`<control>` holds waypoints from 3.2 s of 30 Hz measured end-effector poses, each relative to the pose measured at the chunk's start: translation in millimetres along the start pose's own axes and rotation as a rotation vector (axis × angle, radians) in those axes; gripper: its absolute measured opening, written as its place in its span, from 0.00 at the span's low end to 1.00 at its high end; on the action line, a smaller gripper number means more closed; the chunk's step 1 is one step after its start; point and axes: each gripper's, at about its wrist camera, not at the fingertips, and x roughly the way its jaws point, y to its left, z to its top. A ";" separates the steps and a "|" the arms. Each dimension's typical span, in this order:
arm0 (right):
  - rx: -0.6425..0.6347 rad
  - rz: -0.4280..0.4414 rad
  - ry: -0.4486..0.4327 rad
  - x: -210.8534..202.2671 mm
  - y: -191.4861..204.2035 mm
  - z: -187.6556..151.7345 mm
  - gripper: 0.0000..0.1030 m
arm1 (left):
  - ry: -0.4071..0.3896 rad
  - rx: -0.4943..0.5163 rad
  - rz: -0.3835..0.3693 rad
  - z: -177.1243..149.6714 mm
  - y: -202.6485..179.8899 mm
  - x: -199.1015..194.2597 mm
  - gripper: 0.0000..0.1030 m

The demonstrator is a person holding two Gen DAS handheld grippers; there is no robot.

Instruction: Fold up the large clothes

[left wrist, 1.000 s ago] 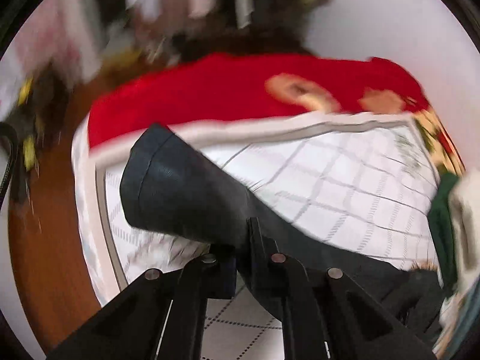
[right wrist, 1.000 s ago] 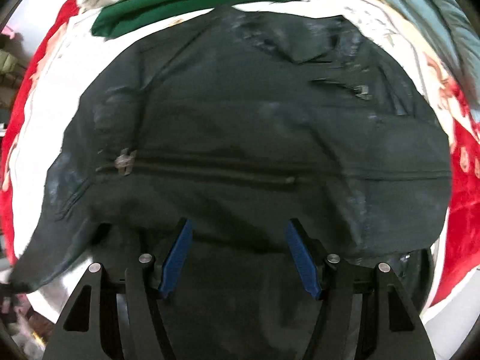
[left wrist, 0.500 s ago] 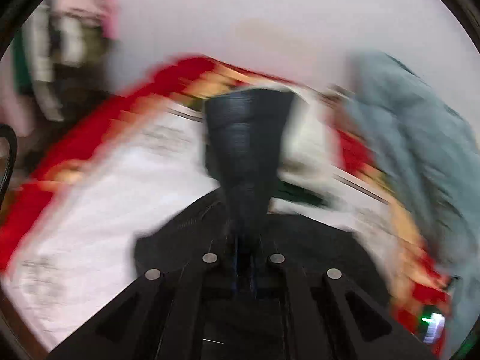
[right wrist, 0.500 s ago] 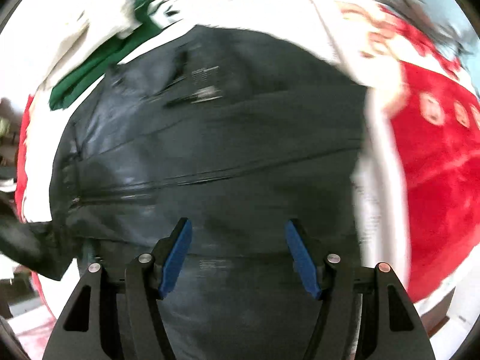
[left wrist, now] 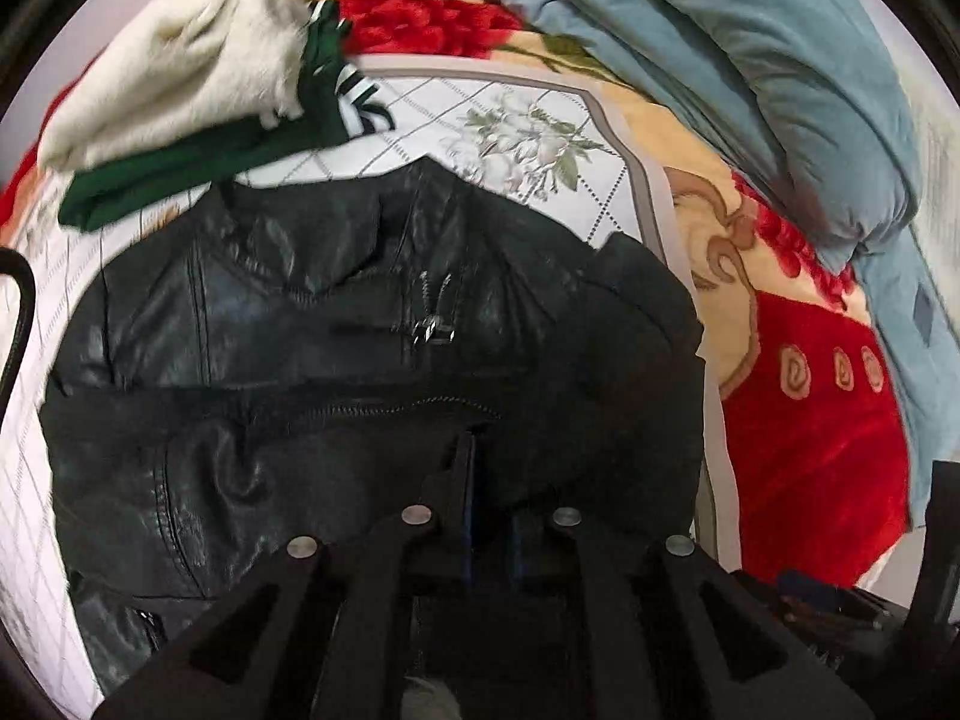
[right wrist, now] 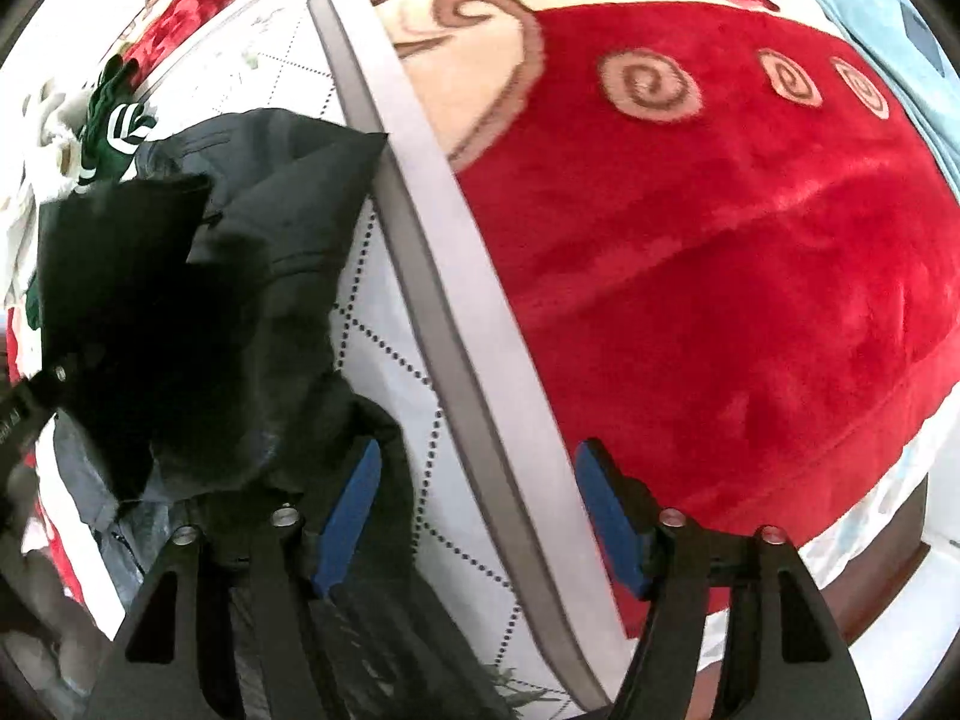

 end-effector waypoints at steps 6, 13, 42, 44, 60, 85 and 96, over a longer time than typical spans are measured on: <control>0.026 0.062 0.013 -7.8 -12.7 16.0 0.75 | -0.005 -0.089 -0.021 -8.9 17.0 -20.3 1.00; 0.011 0.221 -0.001 -21.6 16.8 34.5 0.75 | -0.063 -0.230 0.219 -36.5 100.9 -64.2 1.00; -0.267 0.331 0.240 76.1 192.7 48.7 0.41 | 0.046 -0.385 0.731 -72.4 338.8 -34.4 1.00; -0.273 0.242 0.214 80.1 191.9 49.4 0.41 | 0.049 -0.383 0.693 -72.8 342.8 -34.1 1.00; -0.314 0.102 0.260 71.3 146.5 -27.6 0.60 | 0.157 -0.452 0.683 -178.7 315.6 -47.6 1.00; -0.175 -0.004 0.252 34.0 132.0 -67.0 0.65 | 0.029 -0.408 0.703 -142.1 328.3 -91.1 1.00; -0.345 0.155 0.230 -9.5 63.5 -28.3 0.96 | 0.034 -0.264 0.816 -156.7 161.6 -112.2 1.00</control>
